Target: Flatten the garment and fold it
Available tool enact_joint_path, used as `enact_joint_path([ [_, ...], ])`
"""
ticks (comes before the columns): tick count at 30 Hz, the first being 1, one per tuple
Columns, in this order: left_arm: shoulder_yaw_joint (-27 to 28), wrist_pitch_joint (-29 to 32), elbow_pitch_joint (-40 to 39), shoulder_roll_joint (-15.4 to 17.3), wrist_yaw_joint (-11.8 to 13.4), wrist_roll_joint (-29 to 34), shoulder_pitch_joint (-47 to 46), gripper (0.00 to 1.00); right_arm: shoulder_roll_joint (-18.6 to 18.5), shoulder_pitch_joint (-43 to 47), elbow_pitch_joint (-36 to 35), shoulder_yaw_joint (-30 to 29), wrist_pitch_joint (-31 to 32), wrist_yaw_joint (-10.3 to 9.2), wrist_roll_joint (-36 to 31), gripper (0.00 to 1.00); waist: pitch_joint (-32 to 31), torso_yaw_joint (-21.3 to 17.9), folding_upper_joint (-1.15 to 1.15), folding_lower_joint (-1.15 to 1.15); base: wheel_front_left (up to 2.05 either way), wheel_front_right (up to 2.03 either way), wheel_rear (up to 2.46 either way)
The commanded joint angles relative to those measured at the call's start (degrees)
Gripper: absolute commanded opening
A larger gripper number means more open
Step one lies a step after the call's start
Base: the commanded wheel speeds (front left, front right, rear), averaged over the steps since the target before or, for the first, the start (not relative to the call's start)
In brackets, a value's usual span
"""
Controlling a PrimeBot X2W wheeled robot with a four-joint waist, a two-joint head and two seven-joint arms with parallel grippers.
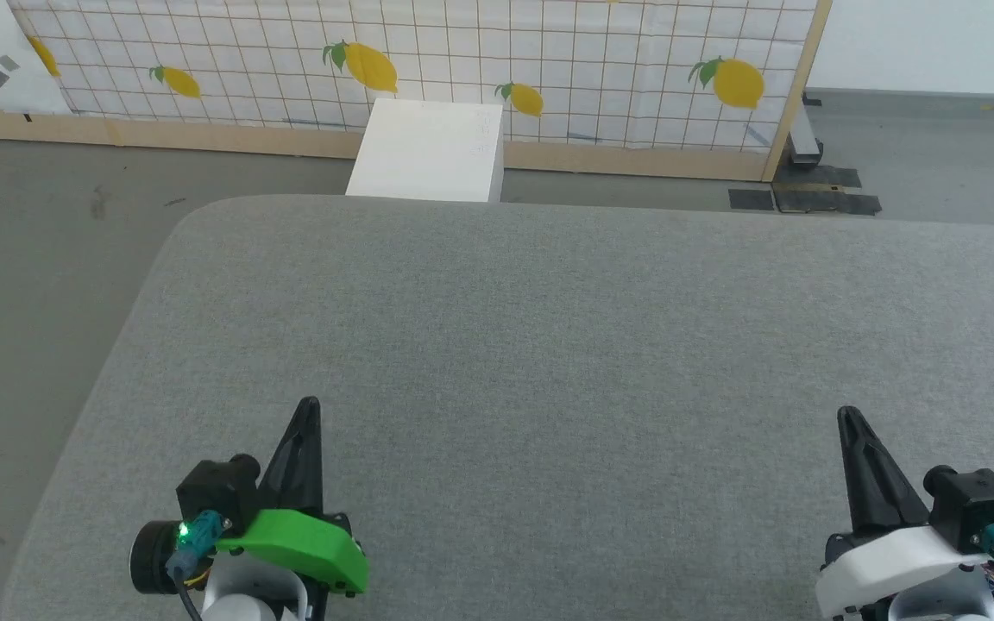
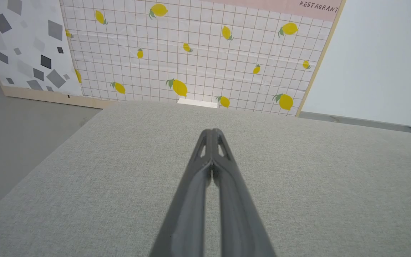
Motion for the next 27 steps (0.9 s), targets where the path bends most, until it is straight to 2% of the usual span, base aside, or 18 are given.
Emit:
enact_joint_path([
  [1,0.2,0.3,-0.4,-0.1,0.4,1.1,0.6,0.00,0.0,-0.8,-0.5,0.2,0.3,-0.02,-0.4,0.00,0.0,0.0,0.00,0.00,0.00,0.00,0.00],
  [27,1.4,3.3,-2.9,-0.1,1.1,3.9,1.2,0.00,0.1,-1.5,-1.3,1.5,2.2,-0.04,-1.2,0.00,0.2,-0.5,0.00,0.00,0.00,0.00,0.00],
])
